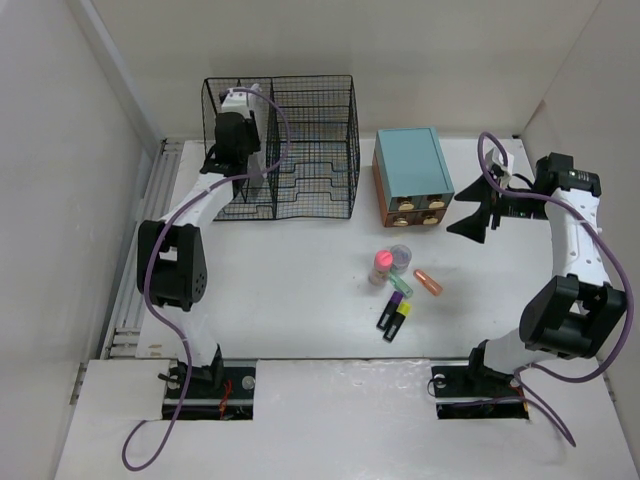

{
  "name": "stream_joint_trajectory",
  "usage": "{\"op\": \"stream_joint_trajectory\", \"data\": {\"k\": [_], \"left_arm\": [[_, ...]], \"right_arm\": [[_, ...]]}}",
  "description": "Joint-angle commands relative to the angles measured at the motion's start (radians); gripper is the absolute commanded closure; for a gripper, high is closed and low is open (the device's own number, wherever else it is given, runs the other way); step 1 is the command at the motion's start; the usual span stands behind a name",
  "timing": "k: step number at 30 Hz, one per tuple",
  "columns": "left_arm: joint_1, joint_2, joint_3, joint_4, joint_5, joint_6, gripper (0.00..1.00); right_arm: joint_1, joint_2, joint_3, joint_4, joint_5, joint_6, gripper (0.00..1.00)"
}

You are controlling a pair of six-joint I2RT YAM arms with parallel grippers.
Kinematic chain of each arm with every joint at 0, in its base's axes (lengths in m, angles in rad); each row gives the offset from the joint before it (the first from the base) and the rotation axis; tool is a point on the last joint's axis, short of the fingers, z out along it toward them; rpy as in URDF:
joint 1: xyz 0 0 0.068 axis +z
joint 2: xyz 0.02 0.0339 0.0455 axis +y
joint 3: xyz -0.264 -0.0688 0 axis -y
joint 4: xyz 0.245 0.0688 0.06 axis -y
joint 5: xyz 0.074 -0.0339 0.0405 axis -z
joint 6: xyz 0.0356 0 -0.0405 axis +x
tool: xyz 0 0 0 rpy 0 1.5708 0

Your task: Organize the desk

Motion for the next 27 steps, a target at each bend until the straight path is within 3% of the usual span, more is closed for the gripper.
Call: {"op": "stream_joint_trajectory", "data": {"k": [1,2,3,9,10,12,14,15,17,18,20,21,22,23,24,25,26,27], "left_arm": [[0.005,-0.096,0.022,0.126,0.006,-0.024,0.57],[0.005,-0.096,0.022,0.126,-0.003,-0.024,0.36],[0.005,-0.107,0.022,0.126,-0.003,-0.024,0.31],[0.005,-0.172,0.04,0.126,-0.047,-0.044,0.24],[0.005,-0.206,0.04,0.126,-0.048,-0.056,0.26],[0.005,-0.246,0.052,0.104,-0.061,-0.085,0.46],[0.005,-0.327,0.052,0.061,-0.071,-0.132,0.9],[0.005,-0.361,0.052,0.044,-0.081,-0.163,1.0],[0.005,-0.469,-0.015,0.044,-0.025,-0.255,1.0],[0.005,-0.502,-0.036,0.034,0.013,-0.289,1.0],[0.005,-0.554,-0.082,0.011,0.167,-0.347,0.9],[-0.008,-0.596,-0.098,-0.002,0.219,-0.399,0.82],[-0.017,-0.613,-0.113,-0.011,0.31,-0.419,0.74],[-0.017,-0.627,-0.13,-0.011,0.36,-0.432,0.53],[-0.037,-0.651,-0.139,-0.026,0.401,-0.432,0.44],[-0.063,-0.66,-0.156,-0.051,0.473,-0.432,0.38],[-0.08,-0.67,-0.156,-0.075,0.495,-0.423,0.33],[-0.101,-0.67,-0.156,-0.112,0.495,-0.409,0.3]], "right_arm": [[-0.005,0.003,0.017,-0.04,-0.046,-0.053,0.0],[-0.005,0.003,0.017,-0.04,-0.046,-0.053,0.0],[-0.005,0.003,0.017,-0.04,-0.046,-0.053,0.0],[-0.005,0.003,0.017,-0.04,-0.046,-0.053,0.0],[-0.005,0.003,0.017,-0.04,-0.046,-0.053,0.0],[-0.005,0.003,0.017,-0.04,-0.046,-0.053,0.0],[-0.005,0.003,0.026,-0.04,-0.046,-0.053,0.0],[-0.014,0.003,0.027,-0.04,-0.046,-0.037,0.0],[-0.014,0.003,0.027,0.046,-0.035,0.095,0.02],[-0.014,0.003,0.011,0.092,-0.026,0.151,0.08],[-0.014,-0.018,-0.015,0.288,0.024,0.292,0.31],[-0.014,-0.038,-0.06,0.387,0.057,0.49,0.42],[-0.014,-0.097,-0.09,0.479,0.16,0.579,0.65],[0.018,-0.137,-0.122,0.685,0.245,0.672,0.74],[0.047,-0.183,-0.154,0.78,0.352,0.816,0.79],[0.085,-0.275,-0.211,0.842,0.473,0.831,0.81],[0.193,-0.318,-0.239,0.941,0.734,0.842,0.81],[0.258,-0.36,-0.269,0.984,0.873,0.855,0.75]]}}
